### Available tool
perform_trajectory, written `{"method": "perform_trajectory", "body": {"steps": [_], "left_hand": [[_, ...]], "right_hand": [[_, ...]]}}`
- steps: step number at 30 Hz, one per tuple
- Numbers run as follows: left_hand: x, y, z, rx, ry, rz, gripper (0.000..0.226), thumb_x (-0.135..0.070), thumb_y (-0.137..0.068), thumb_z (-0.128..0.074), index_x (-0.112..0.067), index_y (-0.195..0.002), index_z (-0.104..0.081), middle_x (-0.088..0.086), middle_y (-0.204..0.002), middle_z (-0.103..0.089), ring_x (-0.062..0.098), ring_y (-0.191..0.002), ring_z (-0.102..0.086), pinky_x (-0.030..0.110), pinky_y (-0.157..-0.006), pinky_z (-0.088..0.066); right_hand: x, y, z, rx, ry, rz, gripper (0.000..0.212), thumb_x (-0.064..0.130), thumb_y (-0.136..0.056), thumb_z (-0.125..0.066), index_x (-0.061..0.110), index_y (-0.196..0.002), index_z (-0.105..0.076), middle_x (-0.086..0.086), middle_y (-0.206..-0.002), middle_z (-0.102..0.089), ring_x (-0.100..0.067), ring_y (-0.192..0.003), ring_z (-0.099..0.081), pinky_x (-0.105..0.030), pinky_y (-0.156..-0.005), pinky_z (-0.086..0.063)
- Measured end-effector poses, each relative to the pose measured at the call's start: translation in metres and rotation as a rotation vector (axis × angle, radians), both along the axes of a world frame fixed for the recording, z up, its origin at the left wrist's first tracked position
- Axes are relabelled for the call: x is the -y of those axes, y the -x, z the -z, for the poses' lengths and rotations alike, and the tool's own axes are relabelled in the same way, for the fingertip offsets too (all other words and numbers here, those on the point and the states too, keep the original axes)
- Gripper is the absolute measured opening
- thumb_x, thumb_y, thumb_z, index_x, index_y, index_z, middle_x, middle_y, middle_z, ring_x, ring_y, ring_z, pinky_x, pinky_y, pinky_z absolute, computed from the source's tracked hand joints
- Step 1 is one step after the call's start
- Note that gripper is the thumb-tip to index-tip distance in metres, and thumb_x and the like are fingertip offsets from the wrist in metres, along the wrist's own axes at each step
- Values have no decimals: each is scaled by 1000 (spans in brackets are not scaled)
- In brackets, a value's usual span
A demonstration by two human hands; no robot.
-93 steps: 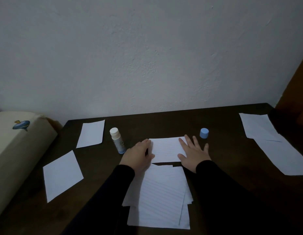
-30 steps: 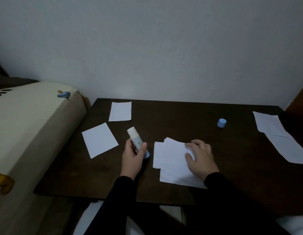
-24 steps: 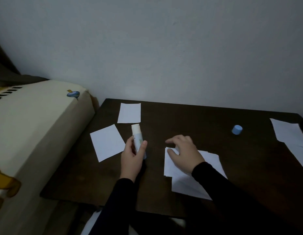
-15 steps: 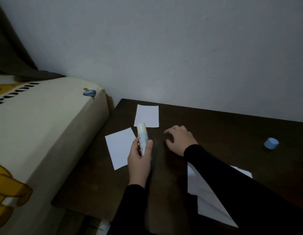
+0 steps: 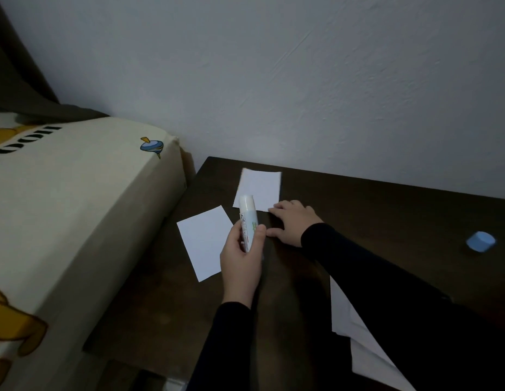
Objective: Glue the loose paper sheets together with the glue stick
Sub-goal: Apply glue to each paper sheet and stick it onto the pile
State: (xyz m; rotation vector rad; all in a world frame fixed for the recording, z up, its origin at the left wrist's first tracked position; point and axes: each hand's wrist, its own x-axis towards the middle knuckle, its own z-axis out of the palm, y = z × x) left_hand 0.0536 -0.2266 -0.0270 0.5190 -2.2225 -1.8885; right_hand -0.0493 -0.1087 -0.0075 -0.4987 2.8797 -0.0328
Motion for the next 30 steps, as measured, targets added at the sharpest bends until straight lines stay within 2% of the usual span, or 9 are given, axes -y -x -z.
{"method": "perform_trajectory", "body": {"steps": [3,7,12,17,20,23,25,27,30], "left_hand": [[-1,-2,-1,6,-3,-5,60,-49,-90,-57,-25,-143,-41,-3,-143,-47,5,-108,-45,16,-76,-46],[-5,-7,-2,-2,10,-19,60,-49,-91,-57,-25,-143,-41,-3,-142,-48,4,-109,-44,23,-86,-47],[-18,-10,-5,-22,30,12,57,-48,-91,-58,-25,-141,-43,-5,-138,-50,3,-107,-45,22,-86,-44],[-32,-14,-7,-26,34,75,52,-45,-91,-60,-26,-137,-46,-14,-116,-48,2,-96,-49,13,-73,-42],[-38,-17,-6,-33,37,104,51,-44,-90,-61,-27,-136,-47,-13,-120,-50,1,-91,-51,9,-69,-41],[-41,-19,-7,-22,18,115,55,-46,-90,-60,-28,-140,-44,-11,-128,-49,3,-101,-47,10,-71,-40],[-43,-20,-9,-50,-4,130,58,-45,-90,-60,-30,-143,-40,-15,-127,-47,1,-104,-47,7,-70,-41],[-47,-21,-12,-84,-10,142,58,-44,-90,-62,-36,-141,-35,-22,-115,-46,-2,-95,-52,7,-63,-44],[-56,-22,-16,-96,-25,150,48,-42,-89,-65,-40,-127,-35,-25,-99,-46,-3,-88,-53,12,-68,-45]], "right_hand": [[-5,-18,1,-105,51,-25,54,53,-95,-43,23,-140,-43,-4,-130,-45,-20,-118,-43,-37,-98,-38],[-17,-45,2,-122,134,-25,51,51,-96,-43,23,-138,-46,-2,-120,-46,-19,-104,-49,-32,-91,-41],[-31,-72,12,-163,101,-14,54,55,-95,-40,26,-141,-42,-1,-125,-44,-16,-112,-42,-34,-97,-38],[-46,-87,14,-135,122,-9,54,54,-96,-40,28,-143,-41,1,-133,-41,-16,-118,-40,-34,-98,-36],[-63,-89,13,-135,172,29,53,54,-95,-41,31,-143,-41,3,-137,-39,-15,-123,-37,-36,-102,-34],[-87,-85,14,-180,130,127,51,52,-97,-36,33,-144,-37,5,-142,-38,-15,-130,-34,-39,-107,-29],[-106,-80,16,-136,102,235,50,49,-98,-35,31,-145,-35,5,-147,-36,-15,-136,-30,-43,-111,-24],[-125,-77,18,-101,83,306,50,48,-99,-34,31,-146,-34,5,-149,-34,-15,-138,-28,-44,-112,-24],[-143,-76,19,-110,56,353,50,51,-100,-27,32,-145,-37,2,-144,-38,-17,-132,-33,-43,-107,-29]]}}
